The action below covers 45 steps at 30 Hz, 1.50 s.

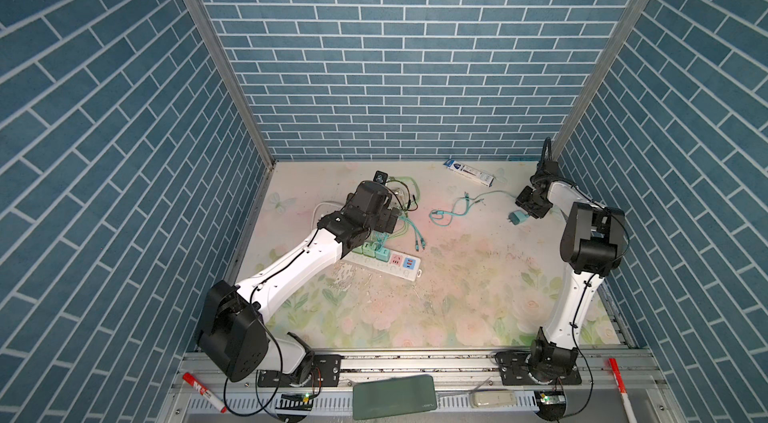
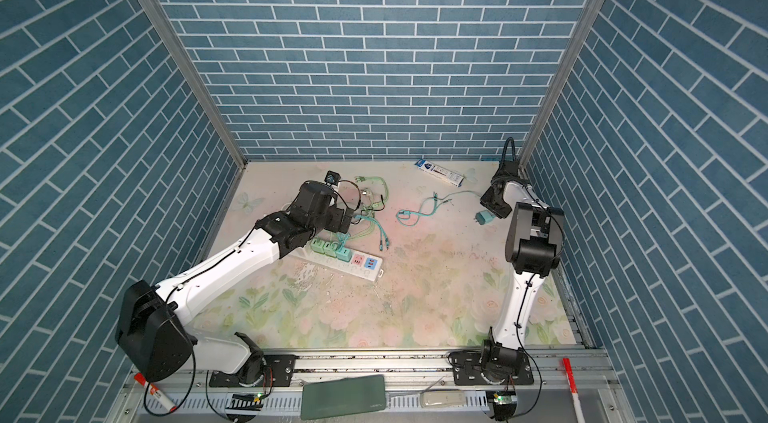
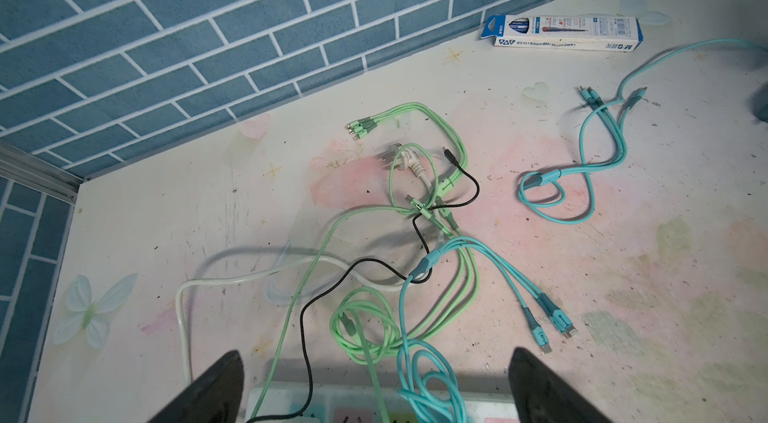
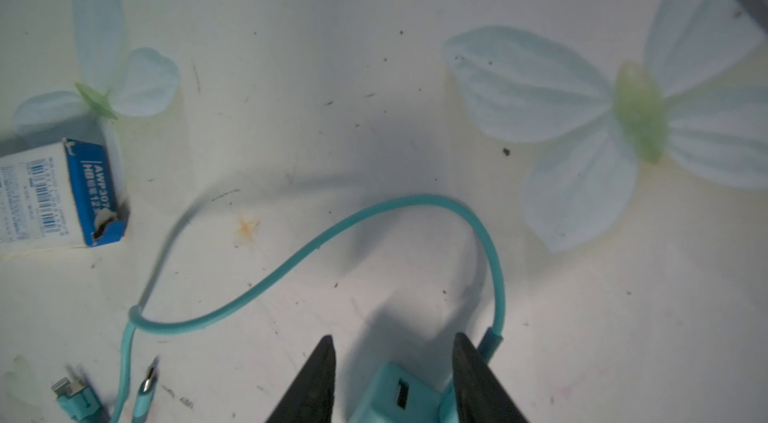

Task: Insert the plug
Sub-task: 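Open both grippers and withdraw, moving the right gripper toward the second teal charger, then grasp the second teal charger on the table with the right gripper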

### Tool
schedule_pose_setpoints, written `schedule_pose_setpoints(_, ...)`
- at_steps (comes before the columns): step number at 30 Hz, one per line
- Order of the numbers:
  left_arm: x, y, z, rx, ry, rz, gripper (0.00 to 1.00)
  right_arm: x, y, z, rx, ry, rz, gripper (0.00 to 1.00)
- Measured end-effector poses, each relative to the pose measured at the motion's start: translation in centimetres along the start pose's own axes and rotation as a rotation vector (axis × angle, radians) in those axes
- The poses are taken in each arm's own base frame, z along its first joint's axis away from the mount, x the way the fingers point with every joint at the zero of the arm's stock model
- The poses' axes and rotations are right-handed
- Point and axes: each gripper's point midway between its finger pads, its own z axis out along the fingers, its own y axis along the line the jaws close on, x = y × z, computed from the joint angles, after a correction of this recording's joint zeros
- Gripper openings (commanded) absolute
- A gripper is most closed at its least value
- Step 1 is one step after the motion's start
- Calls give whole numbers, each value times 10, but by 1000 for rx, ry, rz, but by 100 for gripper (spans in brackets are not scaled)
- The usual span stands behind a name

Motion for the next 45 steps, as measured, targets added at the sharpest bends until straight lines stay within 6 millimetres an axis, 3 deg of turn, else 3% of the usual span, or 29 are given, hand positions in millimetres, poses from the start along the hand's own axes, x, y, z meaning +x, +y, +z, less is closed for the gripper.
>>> schedule_pose_setpoints(5,5,-6,6,27,19,22,99,23,2,7,-42,40,3,46)
schedule_pose_setpoints(9,13,-14,14,54,48,48,100,54,6,-4,-76,83,14,46)
schedule_pose_setpoints(15,12,-28,16,121,43,74,100,97,28,-19,-149,132,3,46)
schedule_pose_setpoints(27,31,-88,24,271,77,233,100,182,68,-46,-304,236,-27,45)
schedule_pose_setpoints(38,54,-133,39,374,104,398,100,227,118,-65,-490,356,-116,48)
schedule_pose_setpoints(45,57,-154,56,428,90,473,100,235,115,-65,-497,380,-118,46)
